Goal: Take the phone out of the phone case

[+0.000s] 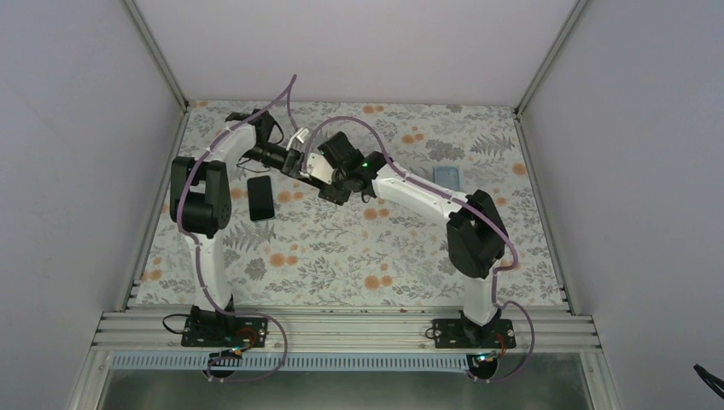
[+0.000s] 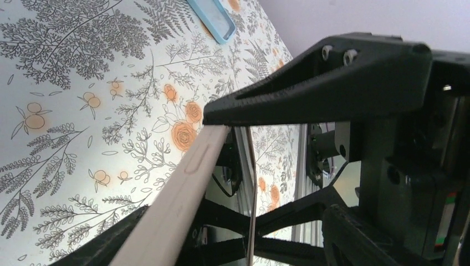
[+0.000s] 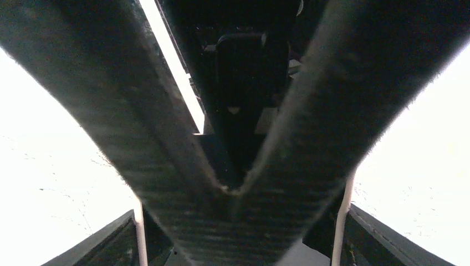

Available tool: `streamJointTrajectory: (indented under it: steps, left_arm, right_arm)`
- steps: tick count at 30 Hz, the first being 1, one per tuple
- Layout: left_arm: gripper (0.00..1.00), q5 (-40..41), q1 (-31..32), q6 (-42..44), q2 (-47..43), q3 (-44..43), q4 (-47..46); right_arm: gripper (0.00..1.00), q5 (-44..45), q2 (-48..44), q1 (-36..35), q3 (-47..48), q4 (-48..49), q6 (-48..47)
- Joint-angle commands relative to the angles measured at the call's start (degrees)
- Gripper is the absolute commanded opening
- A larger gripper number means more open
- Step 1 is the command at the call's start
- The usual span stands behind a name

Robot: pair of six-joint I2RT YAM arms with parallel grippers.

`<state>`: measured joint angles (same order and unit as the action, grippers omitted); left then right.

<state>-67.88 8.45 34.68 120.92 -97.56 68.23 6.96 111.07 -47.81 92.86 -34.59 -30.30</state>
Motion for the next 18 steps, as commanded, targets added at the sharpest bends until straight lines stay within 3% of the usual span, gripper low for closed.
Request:
streamJointTrajectory:
  steps: [1,9,10,12,13,18]
  left_arm:
    - [0.69,-2.9,0.0,2.9,0.1,-1.4,2.0]
    - [0.31,-4.1,-0.2,5.8,-0.3,-1.5,5.0]
    - [0.25,-4.4,-0.2,6.4,-0.4,-1.8,5.5]
    - [0.13,-4.5,-0.2,7.8,-0.4,-2.6,7.1]
    - [0.04,-4.5,-0.2,8.9,-0.4,-3.2,8.1]
    - [0.02,-3.9,-0.4,11.7,-2.2,-3.2,9.6]
  right_arm:
    - [0.6,0.6,-1.0,-1.0,0.7,3.0,-0.2]
    - [0.63,1.3,-2.0,-0.9,-0.3,3.1,-0.3]
    - [0.71,1.3,-2.3,-1.0,-0.5,3.0,-0.4]
    - [0.96,1.1,-2.8,-1.0,-1.0,2.3,-0.5]
    - [0.99,0.8,-3.2,-0.9,-1.4,1.8,-0.4]
    - [1.0,-5.0,-7.1,1.7,-4.6,-2.0,-0.8]
